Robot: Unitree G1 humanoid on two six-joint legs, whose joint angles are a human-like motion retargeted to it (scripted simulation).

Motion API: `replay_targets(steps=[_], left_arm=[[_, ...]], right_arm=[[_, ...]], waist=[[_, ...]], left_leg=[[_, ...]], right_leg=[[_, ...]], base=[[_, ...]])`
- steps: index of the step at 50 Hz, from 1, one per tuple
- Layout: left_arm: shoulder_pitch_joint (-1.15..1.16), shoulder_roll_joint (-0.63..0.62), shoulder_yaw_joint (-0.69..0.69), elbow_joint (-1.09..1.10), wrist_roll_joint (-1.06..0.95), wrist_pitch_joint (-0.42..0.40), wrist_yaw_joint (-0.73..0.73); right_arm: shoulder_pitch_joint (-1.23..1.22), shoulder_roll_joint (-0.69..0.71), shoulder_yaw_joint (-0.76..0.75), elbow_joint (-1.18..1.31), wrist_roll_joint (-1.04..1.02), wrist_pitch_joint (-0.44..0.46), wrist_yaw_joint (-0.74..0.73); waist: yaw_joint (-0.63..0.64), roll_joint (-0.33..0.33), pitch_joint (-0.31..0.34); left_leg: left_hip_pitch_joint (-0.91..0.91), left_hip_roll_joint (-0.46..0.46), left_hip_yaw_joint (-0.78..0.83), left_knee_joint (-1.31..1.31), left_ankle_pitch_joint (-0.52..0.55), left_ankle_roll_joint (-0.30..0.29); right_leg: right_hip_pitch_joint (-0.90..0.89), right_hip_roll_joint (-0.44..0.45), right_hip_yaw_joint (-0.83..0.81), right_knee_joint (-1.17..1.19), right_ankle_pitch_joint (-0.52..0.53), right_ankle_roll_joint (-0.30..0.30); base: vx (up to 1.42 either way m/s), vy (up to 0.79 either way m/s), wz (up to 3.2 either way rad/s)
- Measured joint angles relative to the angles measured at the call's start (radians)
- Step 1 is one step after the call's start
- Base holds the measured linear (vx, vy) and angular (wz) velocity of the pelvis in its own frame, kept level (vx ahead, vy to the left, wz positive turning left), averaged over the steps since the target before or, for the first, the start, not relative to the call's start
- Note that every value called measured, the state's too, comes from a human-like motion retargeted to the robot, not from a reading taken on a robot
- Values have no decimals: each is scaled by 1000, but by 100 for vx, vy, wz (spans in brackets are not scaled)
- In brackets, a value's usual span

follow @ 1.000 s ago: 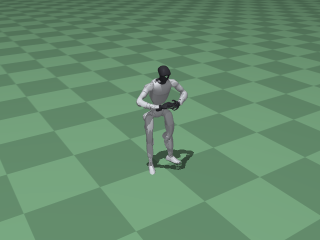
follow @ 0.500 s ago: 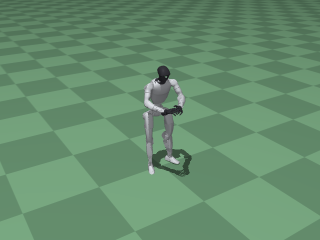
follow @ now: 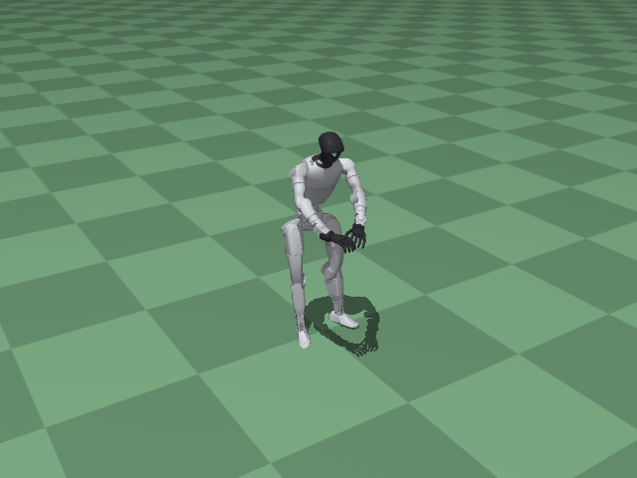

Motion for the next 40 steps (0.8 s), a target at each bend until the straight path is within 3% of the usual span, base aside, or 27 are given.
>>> replay_targets(steps=[5,10,15,20,22,25,30,35,40], left_arm=[[68,-15,153,-116,-313,-28,-45],[330,-62,450,-407,-854,-69,-102],[591,-129,626,-613,-1495,-116,-232],[734,-102,696,-647,-1850,-131,-323],[749,-66,729,-632,-1889,-154,-323],[732,3,790,-611,-1939,-206,-319],[624,163,842,-564,-1946,-235,-353],[465,328,784,-537,-1786,-186,-378],[289,423,635,-592,-1533,-106,-402]], right_arm=[[59,18,-151,-88,241,-10,-3],[261,-14,-298,-421,445,-34,15],[484,23,-401,-685,936,-103,50],[566,63,-376,-770,1352,-196,84],[536,55,-335,-768,1315,-183,116],[475,77,-286,-776,1372,-241,90],[332,131,-217,-750,1313,-216,170],[266,219,-210,-693,1341,-177,303],[289,264,-235,-657,1420,-172,346]], waist=[[25,-5,-44],[58,-17,-86],[111,-46,-81],[181,-63,-34],[204,-62,-15],[226,-48,6],[230,-5,-4],[223,53,-44],[208,114,-70]], left_leg=[[20,-1,-5,0,-18,0],[77,2,-14,0,-56,0],[143,4,-35,0,-93,1],[167,-7,-72,0,-106,13],[165,-13,-88,0,-104,16],[156,-17,-109,0,-97,5],[116,-38,-133,0,-81,0],[83,-56,-140,0,-72,0],[80,-69,-138,0,-70,0]], right_leg=[[18,-10,5,12,-22,0],[70,-23,13,34,-66,0],[132,-42,9,67,-113,0],[169,-67,-20,93,-138,0],[175,-75,-34,96,-141,0],[184,-80,-58,90,-140,0],[172,-93,-89,69,-124,0],[147,-107,-99,62,-113,0],[138,-124,-95,75,-116,0]], base=[[9,4,3],[20,7,7],[18,7,21],[5,6,39],[-2,3,43],[-4,1,41],[-7,4,33],[-1,1,4],[0,0,0]])
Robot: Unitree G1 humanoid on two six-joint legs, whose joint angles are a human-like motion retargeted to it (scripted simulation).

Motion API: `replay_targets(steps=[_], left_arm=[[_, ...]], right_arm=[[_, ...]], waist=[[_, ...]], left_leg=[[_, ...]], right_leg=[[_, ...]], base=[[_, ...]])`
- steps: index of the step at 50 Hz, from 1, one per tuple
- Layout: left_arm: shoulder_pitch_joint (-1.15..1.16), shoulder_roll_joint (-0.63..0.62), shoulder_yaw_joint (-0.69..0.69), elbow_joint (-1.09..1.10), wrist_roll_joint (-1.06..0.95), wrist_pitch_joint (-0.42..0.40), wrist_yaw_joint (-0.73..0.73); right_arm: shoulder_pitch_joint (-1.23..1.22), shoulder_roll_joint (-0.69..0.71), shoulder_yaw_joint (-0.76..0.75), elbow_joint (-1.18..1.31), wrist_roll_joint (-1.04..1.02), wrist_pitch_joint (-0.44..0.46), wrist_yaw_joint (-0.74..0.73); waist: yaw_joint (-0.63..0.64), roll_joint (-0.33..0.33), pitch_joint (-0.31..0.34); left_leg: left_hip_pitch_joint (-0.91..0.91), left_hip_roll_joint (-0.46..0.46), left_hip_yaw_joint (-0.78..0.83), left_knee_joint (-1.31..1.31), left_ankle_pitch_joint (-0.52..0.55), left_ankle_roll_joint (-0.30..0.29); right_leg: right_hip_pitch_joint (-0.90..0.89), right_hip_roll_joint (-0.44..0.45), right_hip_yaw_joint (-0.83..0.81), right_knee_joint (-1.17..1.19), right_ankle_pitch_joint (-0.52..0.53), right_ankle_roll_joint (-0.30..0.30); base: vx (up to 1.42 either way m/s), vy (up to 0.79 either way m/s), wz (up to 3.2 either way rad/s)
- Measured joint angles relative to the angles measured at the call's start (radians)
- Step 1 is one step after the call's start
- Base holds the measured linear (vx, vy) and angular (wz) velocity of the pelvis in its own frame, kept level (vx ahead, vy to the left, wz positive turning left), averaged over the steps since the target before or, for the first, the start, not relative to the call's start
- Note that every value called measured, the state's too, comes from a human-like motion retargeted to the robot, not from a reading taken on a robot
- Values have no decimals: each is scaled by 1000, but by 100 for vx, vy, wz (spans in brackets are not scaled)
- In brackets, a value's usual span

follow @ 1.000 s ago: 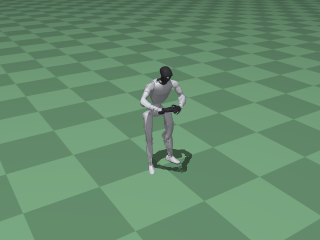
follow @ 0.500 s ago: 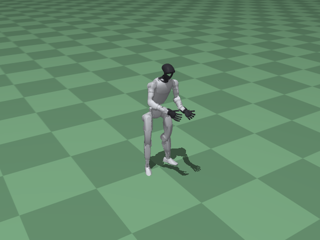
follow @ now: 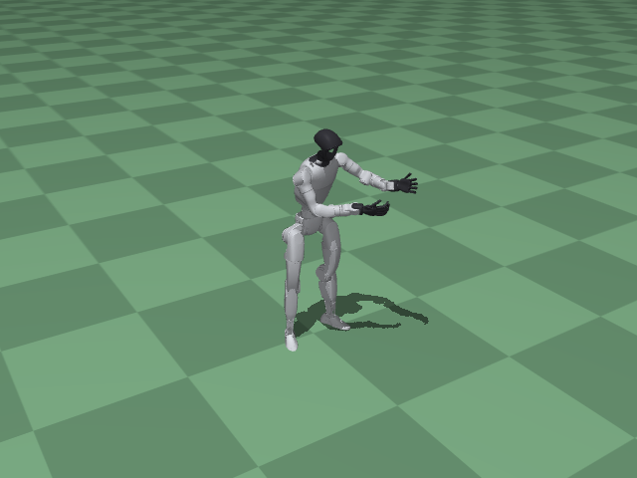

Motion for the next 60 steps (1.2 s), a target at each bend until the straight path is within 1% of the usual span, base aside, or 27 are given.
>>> replay_targets(steps=[5,10,13,16,17,18,19,20,21,22,23,25,26,27,28,29,30,32,36,40,43,45,47,51,56,58,60], left_arm=[[-155,8,-195,-121,286,86,-17],[-281,-54,-401,-160,665,176,-21],[-337,-128,-518,-99,933,216,-1],[-366,-223,-608,25,1197,236,52],[-368,-255,-631,75,1275,236,73],[-366,-284,-649,127,1344,229,82],[-360,-312,-658,178,1401,226,111],[-351,-338,-663,228,1451,225,150],[-340,-363,-656,274,1480,228,224],[-329,-381,-649,312,1505,229,282],[-316,-386,-643,332,1520,227,310],[-292,-384,-629,349,1552,225,347],[-287,-375,-625,344,1552,220,365],[-285,-365,-620,337,1561,218,376],[-284,-351,-610,326,1586,224,370],[-290,-339,-602,313,1581,219,385],[-298,-328,-594,299,1560,208,411],[-319,-314,-576,279,1514,192,444],[-355,-320,-499,231,1333,147,493],[-365,-336,-421,178,1120,90,476],[-335,-338,-399,153,1067,76,422],[-289,-336,-397,129,1091,79,389],[-206,-328,-392,68,1142,81,370],[62,-284,-346,-208,1220,57,344],[455,-183,-271,-639,1216,-7,286],[571,-147,-265,-754,1212,-24,288],[634,-115,-278,-817,1221,-34,298]], right_arm=[[85,-34,-29,-32,127,-23,12],[192,-94,-69,-59,255,-57,15],[253,-112,-108,-50,304,-107,-51],[302,-117,-167,-32,283,-178,-191],[315,-119,-190,-30,273,-198,-207],[326,-124,-215,-38,283,-203,-142],[327,-133,-239,-33,251,-215,-145],[325,-144,-263,-22,197,-232,-182],[309,-155,-284,-7,56,-256,-388],[293,-169,-300,3,-67,-265,-537],[274,-190,-307,3,-152,-246,-570],[214,-262,-290,26,-434,-104,-565],[188,-277,-291,11,-457,-117,-591],[150,-310,-277,14,-562,-72,-583],[87,-378,-233,56,-831,88,-505],[48,-397,-223,46,-873,98,-513],[21,-392,-229,9,-800,33,-565],[-65,-429,-194,4,-843,20,-572],[-247,-498,-70,25,-1064,108,-513],[-403,-520,113,57,-1283,183,-429],[-455,-511,228,74,-1397,188,-345],[-442,-509,266,64,-1431,173,-296],[-381,-522,265,13,-1433,152,-271],[-167,-604,199,-226,-1427,106,-271],[112,-746,111,-613,-1438,44,-270],[182,-793,99,-730,-1435,29,-270],[208,-826,110,-800,-1436,22,-278]], waist=[[-55,56,-3],[-152,95,10],[-221,100,23],[-290,90,35],[-313,83,39],[-334,75,42],[-353,67,45],[-372,57,48],[-388,47,57],[-403,36,63],[-415,26,62],[-427,6,61],[-429,-1,57],[-429,-7,56],[-424,-12,61],[-421,-15,63],[-421,-17,63],[-409,-19,60],[-375,-14,58],[-338,-8,59],[-310,1,57],[-291,9,55],[-274,18,52],[-249,32,44],[-238,33,28],[-235,30,19],[-230,26,10]], left_leg=[[12,-18,2,0,0,0],[19,-35,20,0,0,0],[16,-38,44,0,0,0],[12,-37,77,0,0,0],[11,-35,89,0,-1,0],[12,-32,101,0,-2,0],[14,-28,114,0,-3,0],[17,-25,127,0,-5,0],[27,-23,142,0,-7,0],[35,-19,156,0,-9,0],[42,-14,169,0,-11,0],[66,-1,197,0,-18,0],[73,5,207,0,-20,0],[84,12,218,2,-24,0],[103,22,229,6,-31,0],[112,29,235,10,-35,0],[115,33,240,14,-37,1],[120,41,243,18,-39,1],[118,46,238,7,-29,1],[98,41,227,0,-15,0],[76,40,219,0,-6,0],[65,41,214,0,-1,0],[60,43,208,0,0,0],[64,49,195,0,-5,0],[76,59,181,0,-19,1],[81,65,177,0,-23,1],[83,71,175,0,-25,1]], right_leg=[[4,-24,7,15,-6,0],[1,-40,29,12,-1,0],[-12,-38,55,0,12,0],[-32,-29,87,-15,28,0],[-38,-24,99,-19,33,0],[-44,-18,111,-23,36,0],[-49,-12,124,-26,40,0],[-53,-6,136,-29,43,0],[-51,0,148,-32,46,0],[-49,7,160,-34,49,0],[-51,14,172,-35,50,0],[-45,31,198,-35,47,0],[-43,39,206,-36,48,0],[-38,46,216,-36,46,0],[-26,55,226,-34,41,0],[-20,61,231,-34,39,0],[-17,67,233,-35,40,0],[-12,74,234,-35,39,0],[-16,81,226,-35,39,0],[-29,80,212,-40,49,0],[-41,82,201,-49,58,0],[-46,85,194,-55,62,0],[-46,88,189,-59,62,0],[-37,90,180,-56,48,0],[-30,88,173,-30,17,0],[-30,89,172,-16,6,0],[-33,91,174,-4,-1,0]], base=[[1,3,-2],[0,5,-19],[-3,3,-43],[-3,1,-59],[-2,-1,-68],[-1,-2,-71],[0,-3,-73],[0,-3,-75],[0,-3,-76],[1,-4,-76],[4,-6,-78],[8,-8,-77],[8,-9,-69],[10,-9,-65],[10,-10,-59],[7,-10,-45],[3,-8,-25],[2,-7,-12],[0,-3,0],[-7,-3,18],[-7,-4,17],[-4,-5,16],[1,-5,15],[9,-3,16],[15,-1,13],[13,-3,5],[9,-3,0]])
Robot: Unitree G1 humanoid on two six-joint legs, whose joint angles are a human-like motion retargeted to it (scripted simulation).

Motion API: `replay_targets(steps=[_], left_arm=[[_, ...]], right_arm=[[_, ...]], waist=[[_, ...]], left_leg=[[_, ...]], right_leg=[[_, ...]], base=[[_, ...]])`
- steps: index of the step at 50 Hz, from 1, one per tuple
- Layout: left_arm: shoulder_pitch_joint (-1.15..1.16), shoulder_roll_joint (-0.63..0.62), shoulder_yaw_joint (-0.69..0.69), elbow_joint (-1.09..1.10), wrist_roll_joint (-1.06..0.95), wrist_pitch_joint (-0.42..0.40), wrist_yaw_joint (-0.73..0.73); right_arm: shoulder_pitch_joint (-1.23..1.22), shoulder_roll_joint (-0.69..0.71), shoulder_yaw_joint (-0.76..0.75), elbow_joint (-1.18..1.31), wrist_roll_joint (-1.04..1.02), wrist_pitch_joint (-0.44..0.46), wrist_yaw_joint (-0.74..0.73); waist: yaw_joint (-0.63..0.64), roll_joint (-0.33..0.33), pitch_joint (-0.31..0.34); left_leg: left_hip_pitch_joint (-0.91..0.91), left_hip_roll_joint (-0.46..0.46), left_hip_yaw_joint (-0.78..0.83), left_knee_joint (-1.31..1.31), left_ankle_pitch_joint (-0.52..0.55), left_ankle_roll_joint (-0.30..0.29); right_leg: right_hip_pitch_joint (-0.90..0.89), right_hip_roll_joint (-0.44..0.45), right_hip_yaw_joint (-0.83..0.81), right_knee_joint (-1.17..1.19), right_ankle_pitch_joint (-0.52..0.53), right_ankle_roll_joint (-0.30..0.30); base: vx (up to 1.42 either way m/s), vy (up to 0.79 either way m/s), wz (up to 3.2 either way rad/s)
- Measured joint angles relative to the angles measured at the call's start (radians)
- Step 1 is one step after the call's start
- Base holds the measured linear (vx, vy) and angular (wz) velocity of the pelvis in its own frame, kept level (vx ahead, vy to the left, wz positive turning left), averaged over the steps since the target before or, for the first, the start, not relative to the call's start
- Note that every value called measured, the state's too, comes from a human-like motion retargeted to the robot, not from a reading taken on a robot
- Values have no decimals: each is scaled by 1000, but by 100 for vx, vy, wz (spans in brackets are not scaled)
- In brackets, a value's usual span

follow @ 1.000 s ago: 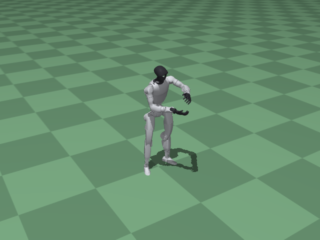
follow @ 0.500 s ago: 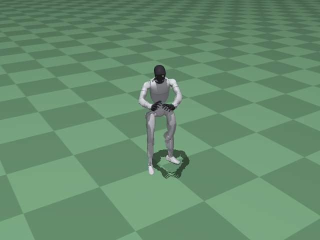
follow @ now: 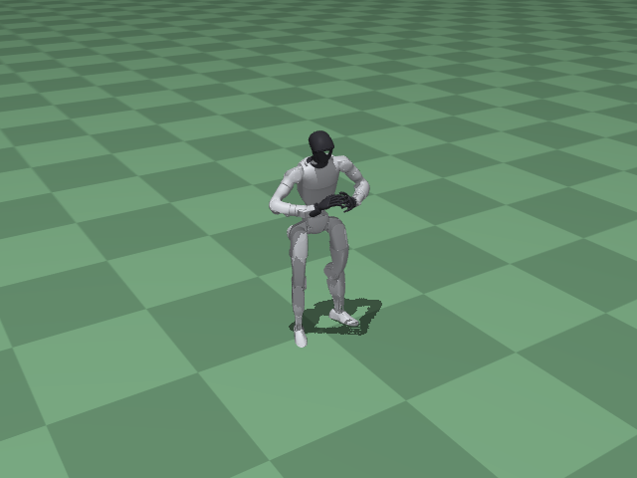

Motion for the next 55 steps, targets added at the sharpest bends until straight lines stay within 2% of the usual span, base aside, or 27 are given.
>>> replay_targets(steps=[3,6,10,13,15,17,20,25,27,30,32,35,42,45,49,55], left_arm=[[-18,27,-35,8,34,6,13],[-136,5,-68,163,86,28,43],[-412,-104,-143,648,203,86,176],[-636,-209,-246,1085,246,140,261],[-742,-251,-305,1258,235,150,268],[-787,-234,-341,1238,216,138,268],[-767,-134,-336,959,189,102,246],[-569,43,-284,378,106,54,145],[-473,85,-267,234,65,49,102],[-349,92,-225,129,14,45,41],[-303,65,-207,147,23,44,16],[-319,0,-220,306,88,48,29],[-684,-194,-351,1045,282,123,218],[-822,-215,-414,1197,328,148,249],[-913,-152,-461,1080,323,147,251],[-851,53,-357,545,193,108,42]], right_arm=[[-51,-16,58,-3,-11,4,-11],[-181,39,146,148,-34,22,-17],[-388,256,262,618,-95,86,-59],[-465,457,261,1021,-90,131,-82],[-490,540,224,1177,-41,138,-80],[-491,545,193,1165,10,136,-96],[-446,442,179,921,67,132,-146],[-224,173,122,355,121,88,-136],[-111,85,86,198,153,62,-108],[3,10,72,82,179,43,-64],[15,5,92,92,182,38,-43],[-58,61,156,226,175,39,-32],[-370,400,266,908,122,70,-43],[-454,450,265,1030,134,66,-46],[-523,337,296,892,166,62,-86],[-514,66,270,498,139,67,-50]], waist=[[4,-11,-10],[2,-26,-10],[-15,-45,6],[-21,-55,14],[-21,-57,14],[-19,-56,8],[-7,-48,-2],[44,-32,-23],[66,-34,-31],[89,-41,-29],[92,-48,-25],[78,-61,-15],[27,-84,21],[31,-86,18],[61,-75,-8],[92,-64,-57]], left_leg=[[-3,5,0,0,1,2],[-10,7,5,0,5,1],[-25,5,9,0,16,0],[-45,5,8,0,28,-1],[-59,4,5,0,37,-1],[-72,2,1,0,43,-1],[-74,1,-6,0,43,-1],[-32,16,-8,0,18,0],[-23,13,-5,0,10,14],[-19,7,-2,0,4,33],[-22,8,4,0,4,36],[-28,16,13,0,9,27],[-49,40,19,0,35,0],[-55,43,18,0,42,0],[-48,48,10,0,39,0],[-30,48,-7,0,22,6]], right_leg=[[-9,2,3,10,-1,0],[-17,4,6,8,8,0],[-21,10,4,-16,30,0],[-27,19,-5,-42,51,0],[-32,24,-13,-58,63,0],[-38,26,-21,-66,70,0],[-35,24,-28,-66,66,0],[-13,19,-15,-29,23,0],[-17,10,-7,-4,5,0],[-22,4,5,3,3,0],[-28,6,11,4,5,0],[-33,18,13,-7,14,0],[-35,59,-6,-54,54,0],[-36,67,-13,-63,63,0],[-27,68,-20,-60,53,0],[-14,53,-25,-29,20,0]], base=[[0,0,0],[-5,0,-5],[-14,-1,-4],[-15,-3,4],[-12,-4,10],[-4,-2,7],[5,-1,8],[20,-1,-2],[15,2,-9],[3,1,-4],[0,0,0],[-8,-6,-14],[-13,-8,-4],[-5,-3,2],[8,-1,6],[16,2,15]])
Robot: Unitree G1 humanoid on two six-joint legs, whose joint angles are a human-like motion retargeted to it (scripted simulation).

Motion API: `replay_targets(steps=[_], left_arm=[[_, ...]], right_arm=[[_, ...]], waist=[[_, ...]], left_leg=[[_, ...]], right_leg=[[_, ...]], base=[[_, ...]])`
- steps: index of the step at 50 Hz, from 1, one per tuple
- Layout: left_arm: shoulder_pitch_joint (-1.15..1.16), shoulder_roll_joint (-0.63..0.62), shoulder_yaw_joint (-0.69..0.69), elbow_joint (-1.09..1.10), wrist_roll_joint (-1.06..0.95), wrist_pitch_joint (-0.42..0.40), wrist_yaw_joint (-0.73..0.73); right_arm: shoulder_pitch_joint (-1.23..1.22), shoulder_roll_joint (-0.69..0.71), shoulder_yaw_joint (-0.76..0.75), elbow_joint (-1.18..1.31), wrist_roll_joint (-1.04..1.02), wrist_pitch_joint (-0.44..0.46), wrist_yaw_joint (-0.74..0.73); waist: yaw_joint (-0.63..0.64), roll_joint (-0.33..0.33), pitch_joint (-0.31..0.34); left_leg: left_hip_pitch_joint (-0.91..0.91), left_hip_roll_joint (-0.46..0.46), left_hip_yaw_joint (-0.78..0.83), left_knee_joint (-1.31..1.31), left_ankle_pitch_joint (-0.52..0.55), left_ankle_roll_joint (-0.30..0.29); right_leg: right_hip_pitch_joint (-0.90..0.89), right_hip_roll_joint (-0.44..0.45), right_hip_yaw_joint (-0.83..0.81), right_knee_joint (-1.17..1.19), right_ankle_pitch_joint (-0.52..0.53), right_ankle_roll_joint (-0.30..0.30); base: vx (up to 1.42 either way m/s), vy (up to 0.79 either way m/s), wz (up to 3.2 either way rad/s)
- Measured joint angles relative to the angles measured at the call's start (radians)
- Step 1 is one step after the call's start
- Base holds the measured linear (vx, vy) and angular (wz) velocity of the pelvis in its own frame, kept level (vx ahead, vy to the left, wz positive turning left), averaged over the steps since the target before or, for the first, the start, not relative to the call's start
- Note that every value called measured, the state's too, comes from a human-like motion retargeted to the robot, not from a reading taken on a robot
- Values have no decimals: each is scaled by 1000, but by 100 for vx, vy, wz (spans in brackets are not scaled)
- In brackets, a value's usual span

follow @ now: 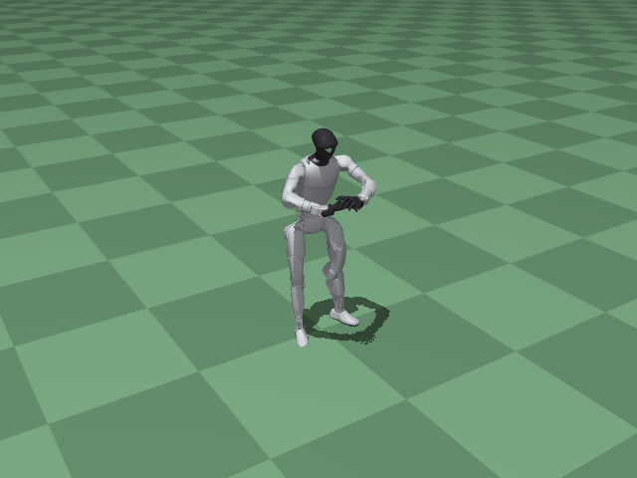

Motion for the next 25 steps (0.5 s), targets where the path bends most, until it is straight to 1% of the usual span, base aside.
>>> replay_targets(steps=[2,5,8,10,12,15,17,20,22,25], left_arm=[[62,55,45,-149,-44,-4,-40],[168,101,101,-286,-66,-6,-55],[262,91,138,-293,-45,-9,-62],[289,53,141,-220,-17,-10,-64],[265,-10,115,-67,30,-5,-44],[147,-139,30,283,132,19,46],[45,-221,-42,528,196,52,116],[-95,-306,-134,795,257,89,190],[-162,-311,-166,838,269,90,207],[-233,-271,-183,776,260,66,191]], right_arm=[[31,-51,-23,-111,-9,1,17],[91,-83,-51,-238,-11,-4,47],[142,-70,-58,-274,8,-17,92],[151,-39,-45,-225,17,-23,116],[126,17,-14,-95,3,-19,130],[47,145,45,206,-57,-4,132],[-4,229,64,400,-102,10,128],[-70,318,53,602,-149,32,98],[-99,339,29,658,-155,48,64],[-124,330,-14,661,-141,60,15]], waist=[[-3,-5,-1],[-11,-15,16],[-22,-26,45],[-28,-31,62],[-33,-34,73],[-44,-34,80],[-51,-33,76],[-58,-32,64],[-58,-30,50],[-55,-32,29]], left_leg=[[5,-5,-3,0,-6,7],[11,-10,-4,0,-12,17],[11,-10,-3,0,-13,18],[6,-6,-1,0,-9,14],[-3,-1,0,0,-3,6],[-23,2,-3,0,10,-5],[-42,-3,-7,0,20,-6],[-66,-12,-14,0,31,-7],[-74,-18,-19,0,33,-7],[-74,-25,-31,0,28,-7]], right_leg=[[1,-8,2,11,-8,0],[2,-18,6,24,-14,0],[0,-18,8,26,-11,0],[-4,-12,7,22,-5,0],[-9,-5,3,13,4,0],[-19,4,-9,-4,21,0],[-31,5,-18,-15,35,0],[-44,2,-31,-27,50,0],[-47,-3,-38,-29,53,0],[-42,-14,-46,-24,48,0]], base=[[11,6,8],[5,3,2],[0,0,0],[-7,-3,-5],[-10,-4,-3],[-13,-2,5],[-15,2,11],[-10,4,15],[-2,7,19],[6,8,23]])
